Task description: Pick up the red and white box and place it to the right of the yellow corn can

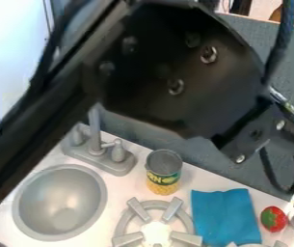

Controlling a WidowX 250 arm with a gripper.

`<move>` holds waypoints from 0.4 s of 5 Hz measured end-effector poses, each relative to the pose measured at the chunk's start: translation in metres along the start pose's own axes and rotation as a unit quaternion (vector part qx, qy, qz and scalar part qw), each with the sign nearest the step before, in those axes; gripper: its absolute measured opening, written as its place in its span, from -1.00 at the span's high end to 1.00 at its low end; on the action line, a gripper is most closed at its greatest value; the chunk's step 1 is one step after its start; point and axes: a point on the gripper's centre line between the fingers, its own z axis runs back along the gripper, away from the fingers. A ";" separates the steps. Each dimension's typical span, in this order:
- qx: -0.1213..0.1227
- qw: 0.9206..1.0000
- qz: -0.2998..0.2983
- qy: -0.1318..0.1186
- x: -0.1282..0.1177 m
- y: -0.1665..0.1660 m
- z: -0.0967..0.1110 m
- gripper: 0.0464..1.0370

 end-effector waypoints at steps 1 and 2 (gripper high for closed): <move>-0.026 0.999 -0.004 -0.019 -0.016 -0.001 0.022 0.34; -0.019 0.999 0.021 -0.044 -0.029 0.018 0.057 0.34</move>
